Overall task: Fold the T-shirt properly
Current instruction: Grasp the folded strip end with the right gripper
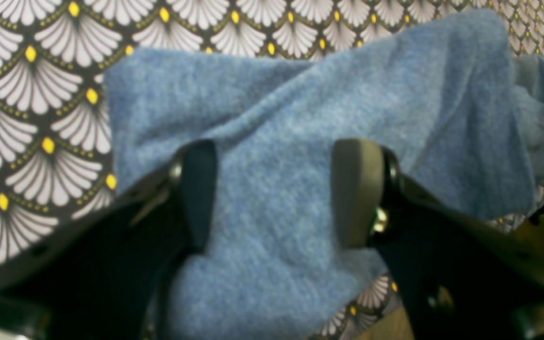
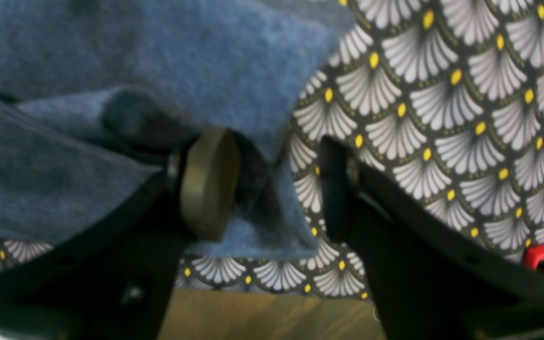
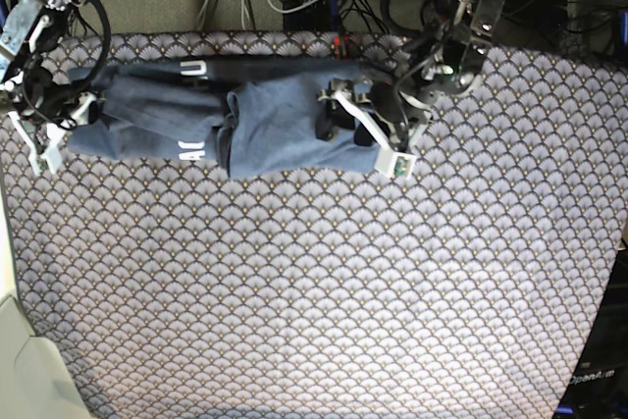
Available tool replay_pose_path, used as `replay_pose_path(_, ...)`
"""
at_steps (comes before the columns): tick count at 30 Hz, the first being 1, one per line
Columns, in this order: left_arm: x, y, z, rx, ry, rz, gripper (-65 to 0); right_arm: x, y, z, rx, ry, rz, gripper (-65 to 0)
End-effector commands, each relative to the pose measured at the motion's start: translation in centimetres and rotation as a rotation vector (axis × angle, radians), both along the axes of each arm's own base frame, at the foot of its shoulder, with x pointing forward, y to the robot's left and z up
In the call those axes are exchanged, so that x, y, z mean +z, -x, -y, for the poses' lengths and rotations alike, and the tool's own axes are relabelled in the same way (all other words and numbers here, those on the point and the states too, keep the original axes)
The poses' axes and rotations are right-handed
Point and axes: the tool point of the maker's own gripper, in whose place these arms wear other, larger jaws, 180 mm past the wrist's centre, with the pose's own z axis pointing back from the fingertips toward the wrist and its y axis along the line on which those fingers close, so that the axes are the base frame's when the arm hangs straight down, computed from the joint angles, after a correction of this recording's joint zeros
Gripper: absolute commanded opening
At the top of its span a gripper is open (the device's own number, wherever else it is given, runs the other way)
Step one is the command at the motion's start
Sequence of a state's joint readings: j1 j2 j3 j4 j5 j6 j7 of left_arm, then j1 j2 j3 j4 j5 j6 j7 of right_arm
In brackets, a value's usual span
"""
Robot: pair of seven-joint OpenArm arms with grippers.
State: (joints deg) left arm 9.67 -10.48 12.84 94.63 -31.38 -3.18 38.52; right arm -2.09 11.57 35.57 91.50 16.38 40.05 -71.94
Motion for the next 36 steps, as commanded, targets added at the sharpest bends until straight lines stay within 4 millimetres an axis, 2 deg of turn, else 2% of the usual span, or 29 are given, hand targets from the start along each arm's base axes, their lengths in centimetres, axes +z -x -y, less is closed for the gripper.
replay_pose_path(1,1.2,-0.7,0.2,0.002,0.02,0.042,-27.4,1.1,-0.8,0.7,0.001,0.021,0.038,-33.1)
replay_pose_path(8,1.2,-0.7,0.2,0.001,0.021,0.04,-27.5,1.0,-0.6,0.7,0.001,0.021,0.032,-28.9)
replay_pose_path(14,0.7,-0.1,0.3,-0.021,0.006,0.0,-27.5,0.9,-0.6,0.7,-0.001,0.018,0.029,-28.8)
replay_pose_path(21,0.6,-0.2,0.2,-0.019,0.003,-0.004,-27.5,-0.4,-0.1,0.5,-0.011,-0.015,-0.004,-28.8)
replay_pose_path(31,0.6,-0.2,0.1,-0.018,0.003,-0.004,-27.5,-0.7,-0.5,0.1,-0.015,-0.034,-0.003,-29.0)
replay_pose_path(36,0.6,-0.2,0.2,-0.018,0.005,-0.004,-27.5,-2.4,-0.6,-0.2,-0.037,-0.096,-0.046,-29.4)
